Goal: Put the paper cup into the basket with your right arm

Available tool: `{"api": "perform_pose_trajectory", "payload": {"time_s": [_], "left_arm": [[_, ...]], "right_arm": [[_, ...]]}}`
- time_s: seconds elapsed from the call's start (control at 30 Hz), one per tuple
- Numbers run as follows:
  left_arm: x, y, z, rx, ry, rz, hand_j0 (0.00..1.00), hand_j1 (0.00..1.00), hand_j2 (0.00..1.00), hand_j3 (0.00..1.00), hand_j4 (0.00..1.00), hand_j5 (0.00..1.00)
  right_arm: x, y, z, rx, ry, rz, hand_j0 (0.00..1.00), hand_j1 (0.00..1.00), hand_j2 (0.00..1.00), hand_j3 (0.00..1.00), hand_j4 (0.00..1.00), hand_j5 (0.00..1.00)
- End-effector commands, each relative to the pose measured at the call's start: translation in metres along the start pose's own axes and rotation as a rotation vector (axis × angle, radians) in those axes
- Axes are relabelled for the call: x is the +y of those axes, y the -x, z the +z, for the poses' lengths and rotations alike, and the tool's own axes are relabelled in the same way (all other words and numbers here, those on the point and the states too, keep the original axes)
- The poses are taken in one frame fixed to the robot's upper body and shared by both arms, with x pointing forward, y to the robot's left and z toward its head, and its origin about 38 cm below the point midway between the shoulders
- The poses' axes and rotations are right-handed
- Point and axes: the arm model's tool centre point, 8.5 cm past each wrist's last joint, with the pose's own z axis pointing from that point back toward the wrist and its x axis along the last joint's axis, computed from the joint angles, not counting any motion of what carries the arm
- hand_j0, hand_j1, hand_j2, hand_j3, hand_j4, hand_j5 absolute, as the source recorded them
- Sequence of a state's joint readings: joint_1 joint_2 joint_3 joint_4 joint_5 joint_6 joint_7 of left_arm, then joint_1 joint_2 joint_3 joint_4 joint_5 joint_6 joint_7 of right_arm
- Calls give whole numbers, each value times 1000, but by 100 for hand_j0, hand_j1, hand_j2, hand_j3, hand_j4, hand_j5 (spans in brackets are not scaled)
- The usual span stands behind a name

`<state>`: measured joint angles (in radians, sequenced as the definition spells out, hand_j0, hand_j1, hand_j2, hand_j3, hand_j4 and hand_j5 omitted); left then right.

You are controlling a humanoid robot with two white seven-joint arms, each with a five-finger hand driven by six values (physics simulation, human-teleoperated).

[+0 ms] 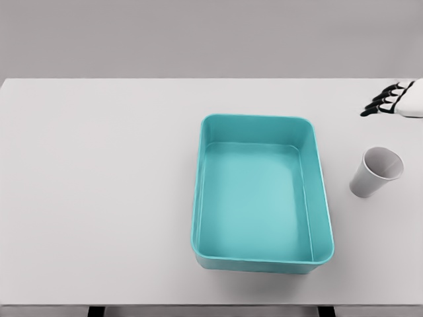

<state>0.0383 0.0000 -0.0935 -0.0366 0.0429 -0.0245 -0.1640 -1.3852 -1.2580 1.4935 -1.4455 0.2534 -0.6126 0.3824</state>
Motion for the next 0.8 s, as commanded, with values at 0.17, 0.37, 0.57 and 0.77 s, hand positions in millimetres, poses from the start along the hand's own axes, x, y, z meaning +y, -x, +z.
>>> {"api": "perform_pose_trajectory", "payload": {"time_s": [0.17,0.37,0.57,0.77], "left_arm": [[0,0,0,0,0,0,100,100,100,100,100,100],[0,0,0,0,0,0,100,100,100,100,100,100],[0,0,0,0,0,0,100,100,100,100,100,100],[0,0,0,0,0,0,100,100,100,100,100,100]], "right_arm": [[14,-22,-13,-69,-25,-9,100,100,100,100,100,100],[19,-26,-15,-81,-34,-13,100,100,100,100,100,100],[19,-38,-19,-117,-34,-2,100,100,100,100,100,100],[24,-39,-12,-111,-42,-7,100,100,100,100,100,100]]}}
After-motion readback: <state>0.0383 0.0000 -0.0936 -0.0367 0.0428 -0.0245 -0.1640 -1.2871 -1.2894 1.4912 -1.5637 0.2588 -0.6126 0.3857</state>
